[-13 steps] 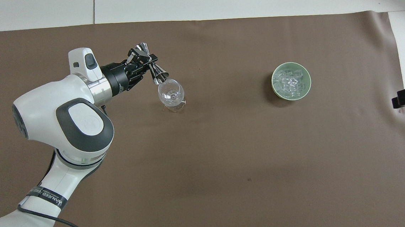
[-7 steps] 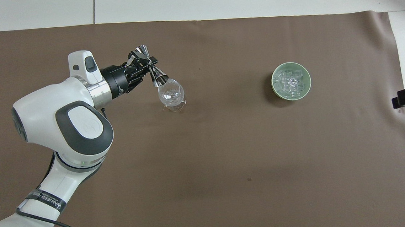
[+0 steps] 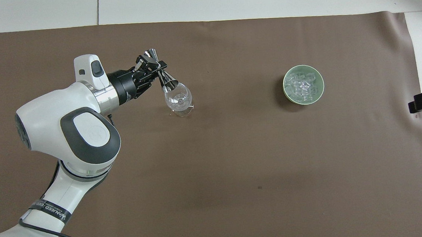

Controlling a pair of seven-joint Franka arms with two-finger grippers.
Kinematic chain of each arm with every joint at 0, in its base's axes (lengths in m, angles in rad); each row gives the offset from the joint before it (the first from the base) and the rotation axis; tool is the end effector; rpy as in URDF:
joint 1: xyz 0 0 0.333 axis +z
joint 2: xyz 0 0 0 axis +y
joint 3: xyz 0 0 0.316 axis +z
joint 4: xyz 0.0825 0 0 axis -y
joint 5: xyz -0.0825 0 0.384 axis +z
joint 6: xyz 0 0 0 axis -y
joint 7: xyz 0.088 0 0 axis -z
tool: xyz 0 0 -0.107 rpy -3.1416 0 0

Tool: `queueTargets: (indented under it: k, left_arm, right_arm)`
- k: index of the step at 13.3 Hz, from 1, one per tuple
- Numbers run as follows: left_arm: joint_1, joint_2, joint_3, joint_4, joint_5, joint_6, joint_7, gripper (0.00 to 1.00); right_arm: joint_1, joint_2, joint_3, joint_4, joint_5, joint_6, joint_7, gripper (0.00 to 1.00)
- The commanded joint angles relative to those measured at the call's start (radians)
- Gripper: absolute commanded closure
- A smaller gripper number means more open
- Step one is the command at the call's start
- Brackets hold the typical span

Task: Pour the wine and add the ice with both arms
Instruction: 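Hold the silver cup tipped over the clear glass with the left gripper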

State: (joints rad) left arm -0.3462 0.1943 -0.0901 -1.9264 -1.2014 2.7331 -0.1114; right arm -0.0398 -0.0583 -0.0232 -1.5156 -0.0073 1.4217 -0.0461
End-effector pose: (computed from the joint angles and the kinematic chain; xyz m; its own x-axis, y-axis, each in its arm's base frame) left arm 0.5901 -0.2326 0.4388 0.7871 0.6161 -0.0291 0.3852 -0.4542 0.8033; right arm 0.5192 -0.0341 0.6687 0.9992 -0.0179 -0.0358 -0.0177 -0.9998 0.0043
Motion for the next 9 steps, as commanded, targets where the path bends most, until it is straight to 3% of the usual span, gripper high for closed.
queueTargets:
  k: [1,9]
  left_arm:
    - [-0.017,-0.033,0.012,-0.036,-0.021,0.017,0.019,1.0]
    - [-0.02,-0.033,0.012,-0.034,-0.02,0.031,0.035,1.0]
  right_arm:
    - [0.0,-0.012,0.0,-0.012,0.01,0.008,0.011,0.0]
    - [0.0,-0.012,0.0,-0.012,0.01,0.008,0.011,0.0]
